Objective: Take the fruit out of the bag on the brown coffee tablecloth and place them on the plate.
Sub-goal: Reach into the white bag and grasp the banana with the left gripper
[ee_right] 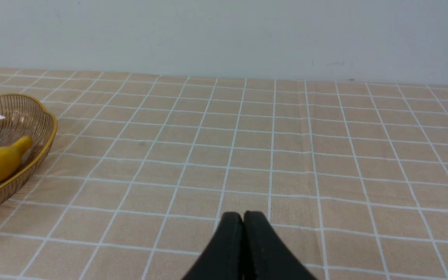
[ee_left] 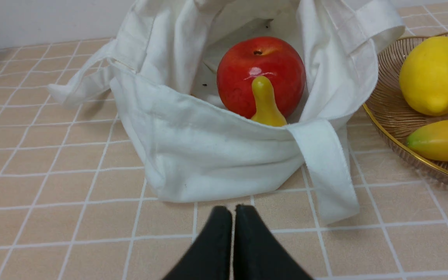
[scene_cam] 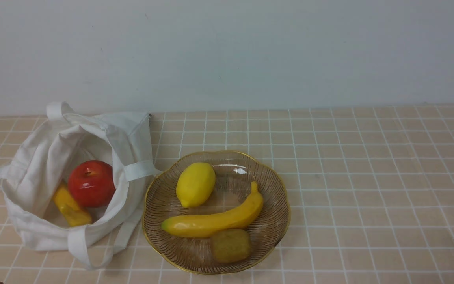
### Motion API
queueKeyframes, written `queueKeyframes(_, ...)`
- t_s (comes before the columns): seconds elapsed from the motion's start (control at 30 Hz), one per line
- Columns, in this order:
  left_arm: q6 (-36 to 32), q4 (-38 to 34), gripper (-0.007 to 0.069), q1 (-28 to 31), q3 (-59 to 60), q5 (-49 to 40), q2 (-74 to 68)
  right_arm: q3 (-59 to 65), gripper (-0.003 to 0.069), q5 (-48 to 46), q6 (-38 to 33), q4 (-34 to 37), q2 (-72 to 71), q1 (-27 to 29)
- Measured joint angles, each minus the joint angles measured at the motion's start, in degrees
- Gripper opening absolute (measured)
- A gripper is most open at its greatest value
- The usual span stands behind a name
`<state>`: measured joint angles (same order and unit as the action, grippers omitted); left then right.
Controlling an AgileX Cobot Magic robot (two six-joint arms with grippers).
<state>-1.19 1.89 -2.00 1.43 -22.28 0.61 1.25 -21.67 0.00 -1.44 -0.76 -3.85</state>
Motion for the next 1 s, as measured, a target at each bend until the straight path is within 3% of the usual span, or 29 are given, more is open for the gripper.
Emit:
queueKeyframes(0.8, -0.28, -0.09, -0.0008, 0.0, 0.0, 0.07, 0.0, 0.0, -0.0015, 0.0, 0.0, 0.0, 0.0, 0.0)
queueKeyframes(0.87, 0.7, -2.51, -0.0008, 0.0, 0.02, 0.53, 0.0, 0.0, -0.0015, 0.0, 0.0, 0.0, 0.0, 0.0)
queueKeyframes(0.93, 5.06, -12.68, -0.0008, 0.0, 0.14, 3.45, 0.0, 0.0, -0.0015, 0.0, 0.0, 0.0, 0.0, 0.0)
queueKeyframes(1.0, 7.18, -16.81, -0.0008, 0.0, 0.14, 4.79, 0.0, 0.0, -0.0015, 0.0, 0.0, 0.0, 0.0, 0.0)
